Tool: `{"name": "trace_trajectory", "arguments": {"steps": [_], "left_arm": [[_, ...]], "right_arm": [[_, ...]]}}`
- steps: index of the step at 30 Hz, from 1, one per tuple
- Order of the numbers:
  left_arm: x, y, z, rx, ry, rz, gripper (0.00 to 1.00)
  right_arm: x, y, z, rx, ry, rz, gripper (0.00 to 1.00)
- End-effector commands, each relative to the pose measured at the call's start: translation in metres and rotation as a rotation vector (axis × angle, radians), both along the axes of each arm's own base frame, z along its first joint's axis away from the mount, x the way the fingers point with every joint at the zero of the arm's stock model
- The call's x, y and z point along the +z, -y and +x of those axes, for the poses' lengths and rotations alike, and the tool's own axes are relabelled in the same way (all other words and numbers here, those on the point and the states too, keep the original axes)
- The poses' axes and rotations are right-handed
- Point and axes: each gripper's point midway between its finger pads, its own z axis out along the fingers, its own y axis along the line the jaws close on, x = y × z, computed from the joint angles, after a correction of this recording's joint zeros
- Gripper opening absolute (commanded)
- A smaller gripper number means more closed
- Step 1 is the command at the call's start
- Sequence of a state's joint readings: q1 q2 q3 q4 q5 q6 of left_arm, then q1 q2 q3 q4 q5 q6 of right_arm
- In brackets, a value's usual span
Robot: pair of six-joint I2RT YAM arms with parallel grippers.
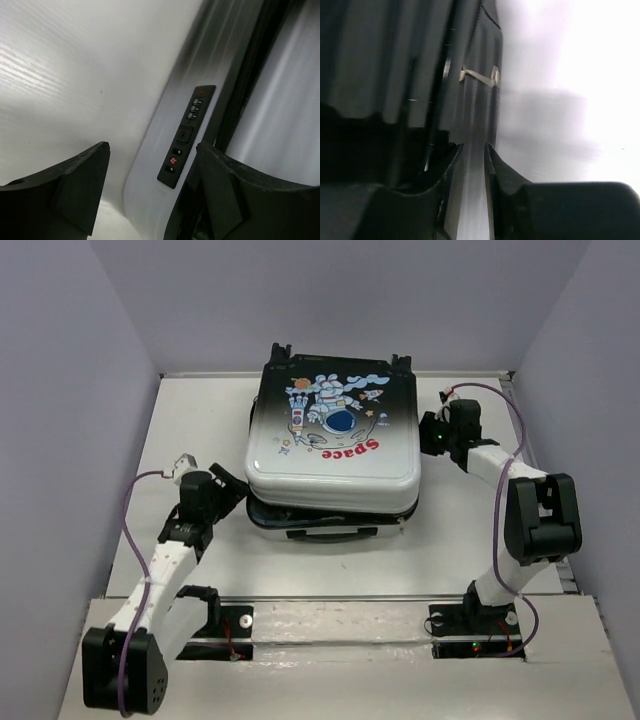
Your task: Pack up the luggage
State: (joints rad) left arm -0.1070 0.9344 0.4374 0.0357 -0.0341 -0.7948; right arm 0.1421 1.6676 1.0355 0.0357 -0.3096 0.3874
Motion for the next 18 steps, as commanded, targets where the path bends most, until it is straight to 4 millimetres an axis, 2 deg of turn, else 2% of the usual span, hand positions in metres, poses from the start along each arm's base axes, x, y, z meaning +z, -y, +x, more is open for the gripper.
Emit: {"name": "trace_trajectory", "arguments": {"steps": [1, 2, 3, 4, 5, 7, 8, 9, 10, 12, 13, 14, 16, 17, 18], "left_arm": [[0.070, 0.069, -0.032, -0.358, 0.115, -0.095, 0.83], [0.103, 0.063, -0.027, -0.336, 0.189, -0.062, 0.83], [0.110, 0.056, -0.029, -0.320, 0.178, -0.022, 0.84], [0.128, 0.049, -0.027, -0.308, 0.217, 0.034, 0.85], [0.174, 0.039, -0.021, -0.257, 0.311, 0.068, 0.86], [0.219, 0.033, -0.018, -0.233, 0.399, 0.093, 0.88], [0.256, 0.032, -0.014, -0.222, 0.466, 0.094, 0.89], [0.271, 0.034, -0.010, -0.225, 0.493, 0.094, 0.91], [0.283, 0.036, -0.004, -0.229, 0.505, 0.098, 0.92], [0.299, 0.044, 0.022, -0.250, 0.515, 0.094, 0.95], [0.298, 0.047, 0.033, -0.257, 0.500, 0.093, 0.95], [0.291, 0.053, 0.055, -0.272, 0.465, 0.083, 0.95], [0.290, 0.047, 0.082, -0.259, 0.469, 0.065, 0.96], [0.281, 0.052, 0.104, -0.292, 0.443, 0.039, 0.97], [0.279, 0.050, 0.117, -0.298, 0.433, 0.019, 0.98]], "right_arm": [[0.099, -0.056, -0.013, 0.381, 0.147, 0.264, 0.44], [0.093, -0.048, -0.009, 0.400, 0.114, 0.291, 0.50], [0.086, -0.044, -0.010, 0.402, 0.067, 0.290, 0.63], [0.088, -0.044, -0.002, 0.407, 0.069, 0.278, 0.67], [0.086, -0.037, 0.004, 0.384, 0.063, 0.260, 0.71], [0.085, -0.033, 0.009, 0.374, 0.059, 0.221, 0.79], [0.083, -0.028, 0.010, 0.364, 0.055, 0.214, 0.80], [0.083, -0.028, 0.009, 0.362, 0.050, 0.211, 0.85], [0.085, -0.027, 0.009, 0.361, 0.056, 0.210, 0.86], [0.092, -0.026, 0.006, 0.353, 0.072, 0.201, 0.93], [0.094, -0.025, 0.005, 0.343, 0.075, 0.196, 0.94], [0.098, -0.021, 0.003, 0.319, 0.082, 0.181, 0.95], [0.100, -0.017, 0.001, 0.286, 0.082, 0.169, 0.96], [0.100, -0.013, 0.003, 0.254, 0.086, 0.149, 0.96], [0.103, -0.010, -0.001, 0.235, 0.088, 0.141, 0.96]]}}
